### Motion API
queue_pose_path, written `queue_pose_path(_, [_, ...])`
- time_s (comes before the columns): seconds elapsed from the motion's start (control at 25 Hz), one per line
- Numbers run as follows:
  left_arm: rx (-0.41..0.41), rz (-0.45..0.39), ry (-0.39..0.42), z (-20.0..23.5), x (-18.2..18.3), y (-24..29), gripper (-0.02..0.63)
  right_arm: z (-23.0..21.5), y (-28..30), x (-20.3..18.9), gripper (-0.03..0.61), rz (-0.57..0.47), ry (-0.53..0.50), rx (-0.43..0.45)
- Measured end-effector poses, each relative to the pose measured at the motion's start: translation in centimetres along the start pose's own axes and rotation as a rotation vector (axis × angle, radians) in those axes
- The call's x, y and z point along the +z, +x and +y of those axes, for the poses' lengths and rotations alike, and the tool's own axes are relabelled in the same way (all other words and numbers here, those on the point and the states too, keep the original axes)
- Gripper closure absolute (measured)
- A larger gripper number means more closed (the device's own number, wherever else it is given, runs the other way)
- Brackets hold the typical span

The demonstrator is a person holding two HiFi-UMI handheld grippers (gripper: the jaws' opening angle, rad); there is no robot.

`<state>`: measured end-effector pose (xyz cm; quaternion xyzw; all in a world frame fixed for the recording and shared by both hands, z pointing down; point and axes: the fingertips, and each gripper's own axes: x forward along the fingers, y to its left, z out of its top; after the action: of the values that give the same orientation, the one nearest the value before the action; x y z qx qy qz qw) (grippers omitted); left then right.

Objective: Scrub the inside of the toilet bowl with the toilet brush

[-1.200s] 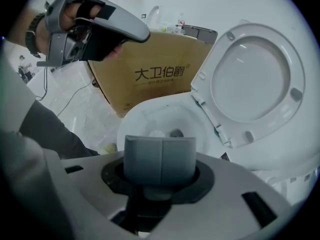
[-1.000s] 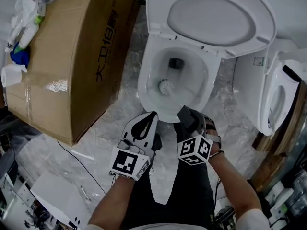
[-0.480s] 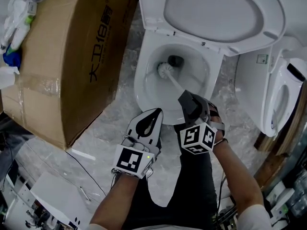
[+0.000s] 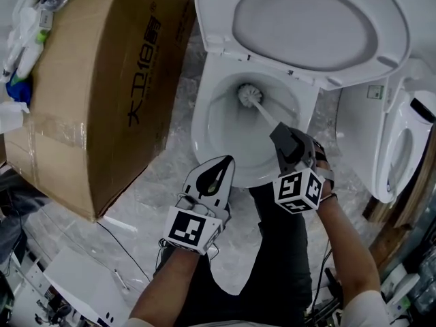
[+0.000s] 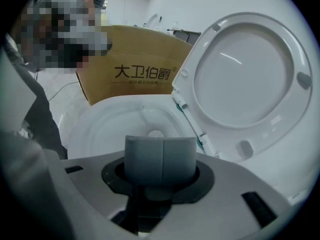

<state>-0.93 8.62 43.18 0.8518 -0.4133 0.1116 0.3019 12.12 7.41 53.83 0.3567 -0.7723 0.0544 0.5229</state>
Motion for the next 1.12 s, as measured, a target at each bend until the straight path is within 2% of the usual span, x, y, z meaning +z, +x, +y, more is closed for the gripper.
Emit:
queue_pose_path(0.28, [-0.004, 0.002, -0.004, -0.2, 0.4, 0.8, 0.606, -1.7, -0.9, -1.5, 0.422, 0.015, -0.062, 0.013])
queue_pose_path(0.48, [-0.005, -0.002, -0.012, -0.7, 0.9, 0.7, 0.606, -2.3, -2.0, -3.6, 0.422, 0.078, -0.082, 0.029])
queue_pose_path(0.8, [-0.024, 0.007, -0.029, -1.8, 0.4, -0.6, 0.606, -0.5, -3.9, -6.1, 0.423, 0.158, -0.062, 0.037])
queue_pose_path(1.12, [-0.019, 0.010, -0.036, -1.3, 0.0, -2.2, 0.606, 3.6, -5.0, -6.0, 0.423, 0.186, -0.014, 0.076])
